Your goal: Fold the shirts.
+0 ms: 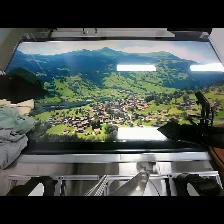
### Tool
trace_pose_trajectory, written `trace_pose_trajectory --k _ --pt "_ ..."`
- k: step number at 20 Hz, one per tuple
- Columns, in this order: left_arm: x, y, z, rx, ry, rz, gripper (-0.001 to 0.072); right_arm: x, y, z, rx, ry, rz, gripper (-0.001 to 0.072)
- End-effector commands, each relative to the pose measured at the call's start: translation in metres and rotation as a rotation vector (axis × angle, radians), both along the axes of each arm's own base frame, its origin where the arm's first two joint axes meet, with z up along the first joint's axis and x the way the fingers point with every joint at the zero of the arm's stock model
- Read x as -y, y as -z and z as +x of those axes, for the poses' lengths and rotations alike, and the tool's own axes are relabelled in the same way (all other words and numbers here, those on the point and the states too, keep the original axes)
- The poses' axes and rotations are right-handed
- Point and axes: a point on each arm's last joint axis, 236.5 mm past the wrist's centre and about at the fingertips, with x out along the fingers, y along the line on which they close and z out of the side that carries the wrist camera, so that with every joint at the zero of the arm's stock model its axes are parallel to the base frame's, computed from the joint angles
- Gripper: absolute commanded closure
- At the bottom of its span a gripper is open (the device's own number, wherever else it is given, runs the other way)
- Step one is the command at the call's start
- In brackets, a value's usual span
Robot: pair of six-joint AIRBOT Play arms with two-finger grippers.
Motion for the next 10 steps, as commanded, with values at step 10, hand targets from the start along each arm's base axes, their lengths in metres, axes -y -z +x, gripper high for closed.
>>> trace_pose_trajectory --k 10 --pt "-0.160 -0.002 0.025 0.179 -0.663 0.458 0.0692 0.000 0.000 0.000 -0.001 0.000 0.000 0.0683"
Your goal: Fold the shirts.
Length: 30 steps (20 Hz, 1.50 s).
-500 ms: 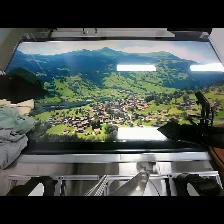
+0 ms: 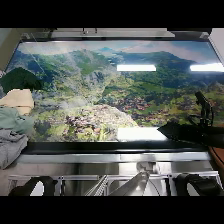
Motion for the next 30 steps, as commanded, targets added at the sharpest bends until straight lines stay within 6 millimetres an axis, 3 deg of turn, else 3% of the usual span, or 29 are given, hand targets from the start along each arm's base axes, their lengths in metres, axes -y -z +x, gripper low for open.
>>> trace_pose_trajectory --k 1,4,10,11,12,15,16,17,20,23,25,27,30 --pt "-0.037 0.010 0.010 -0.036 -0.165 0.046 0.0693 0.000 0.000 0.000 -0.001 -0.001 0.000 0.0683" --pt "-0.038 0.034 0.024 -0.127 -0.147 0.051 0.0692 -0.001 -0.001 0.000 -0.002 0.002 0.006 0.0683" --pt "-0.051 0.104 0.069 -0.340 -0.144 0.020 0.0681 -0.036 -0.035 -0.001 -0.014 0.008 0.236 0.0683" --pt "-0.058 0.115 0.076 -0.364 -0.157 0.035 0.0529 -0.039 -0.038 -0.001 -0.013 0.007 0.253 0.0683" --pt "-0.066 0.123 0.080 -0.385 -0.179 0.053 0.0433 -0.039 -0.038 -0.002 -0.007 -0.004 0.248 0.0683" --pt "-0.093 0.140 0.092 -0.404 -0.232 0.064 0.0407 -0.039 -0.037 -0.004 -0.009 -0.017 0.243 0.0683" --pt "-0.104 0.140 0.097 -0.385 -0.258 0.064 0.0124 -0.040 -0.037 -0.005 -0.012 -0.019 0.243 0.0683" --pt "-0.115 0.134 0.103 -0.349 -0.287 0.055 -0.0013 -0.040 -0.036 -0.007 -0.020 -0.027 0.242 0.0683" --pt "-0.141 0.106 0.124 -0.237 -0.339 0.045 -0.0013 -0.041 -0.034 -0.011 -0.033 -0.040 0.237 0.0683" --pt "-0.152 0.104 0.141 -0.225 -0.325 0.085 -0.0013 -0.041 -0.033 -0.015 -0.046 -0.052 0.236 0.0683" --pt "-0.178 0.108 0.158 -0.229 -0.350 0.167 -0.0013 -0.043 -0.031 -0.023 -0.072 -0.077 0.233 0.0682" --pt "-0.203 0.122 0.183 -0.240 -0.387 0.169 -0.0013 -0.045 -0.029 -0.033 -0.102 -0.105 0.232 0.0682" --pt "-0.237 0.165 0.222 -0.288 -0.420 0.145 0.0001 -0.046 -0.031 -0.039 -0.110 -0.122 0.236 0.0683"
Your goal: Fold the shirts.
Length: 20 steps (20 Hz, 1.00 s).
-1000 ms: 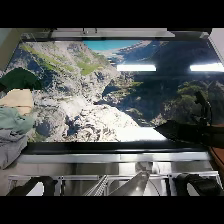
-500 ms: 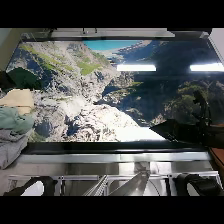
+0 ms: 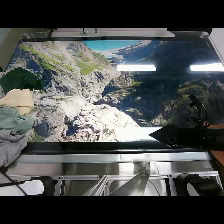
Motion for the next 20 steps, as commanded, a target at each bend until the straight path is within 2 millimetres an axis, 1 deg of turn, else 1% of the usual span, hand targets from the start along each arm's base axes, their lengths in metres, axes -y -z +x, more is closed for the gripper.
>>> trace_pose_trajectory --k 1,4,6,8,11,13,14,15,17,18,19,20 --pt "-0.039 0.053 0.042 -0.049 -0.039 -0.006 0.0001 -0.002 -0.001 -0.009 -0.017 -0.028 0.006 0.0683" --pt "-0.053 0.110 0.075 -0.068 -0.037 -0.017 0.0002 -0.009 -0.009 -0.010 -0.020 -0.030 0.052 0.0683" --pt "-0.060 0.147 0.088 -0.059 -0.048 -0.018 0.0002 -0.017 -0.022 -0.011 -0.025 -0.033 0.118 0.0683" --pt "-0.058 0.180 0.104 -0.033 -0.058 -0.049 0.0002 -0.026 -0.035 -0.012 -0.030 -0.037 0.187 0.0683" --pt "-0.054 0.216 0.115 -0.041 -0.077 -0.105 0.0002 -0.035 -0.056 -0.013 -0.025 -0.036 0.280 0.0683" --pt "-0.047 0.226 0.124 -0.005 -0.089 -0.155 0.0006 -0.038 -0.067 -0.016 -0.014 -0.041 0.324 0.0683" --pt "-0.043 0.228 0.127 0.013 -0.097 -0.176 0.0255 -0.039 -0.071 -0.018 -0.005 -0.044 0.333 0.0683" --pt "-0.039 0.227 0.130 0.022 -0.083 -0.182 0.0702 -0.039 -0.073 -0.019 0.005 -0.046 0.336 0.0683" --pt "-0.039 0.218 0.132 0.036 -0.074 -0.167 0.0703 -0.039 -0.076 -0.022 0.016 -0.049 0.336 0.0683" --pt "-0.042 0.206 0.134 0.057 -0.073 -0.148 0.0703 -0.039 -0.077 -0.022 0.020 -0.048 0.338 0.0683" --pt "-0.047 0.188 0.138 0.090 -0.073 -0.120 0.0703 -0.039 -0.079 -0.022 0.020 -0.048 0.347 0.0683" --pt "-0.050 0.161 0.144 0.151 -0.074 -0.098 0.0703 -0.039 -0.079 -0.022 0.018 -0.048 0.349 0.0683"
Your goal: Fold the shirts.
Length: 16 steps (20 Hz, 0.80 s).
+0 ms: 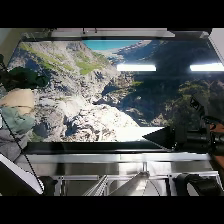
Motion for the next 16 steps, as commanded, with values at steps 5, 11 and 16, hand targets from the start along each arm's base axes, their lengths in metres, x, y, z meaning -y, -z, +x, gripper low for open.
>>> trace_pose_trajectory --k 5,11,16 --pt "0.053 -0.250 0.032 0.561 -0.010 -0.093 0.0701 0.006 0.002 0.021 0.069 0.069 -0.026 0.0683" --pt "0.256 -0.335 -0.066 0.450 0.395 -0.201 0.0703 0.102 0.053 0.093 0.129 0.402 -0.340 0.0683" --pt "0.372 -0.272 -0.187 0.203 0.569 -0.205 0.0703 0.189 0.064 0.136 0.222 0.626 -0.519 0.0684"
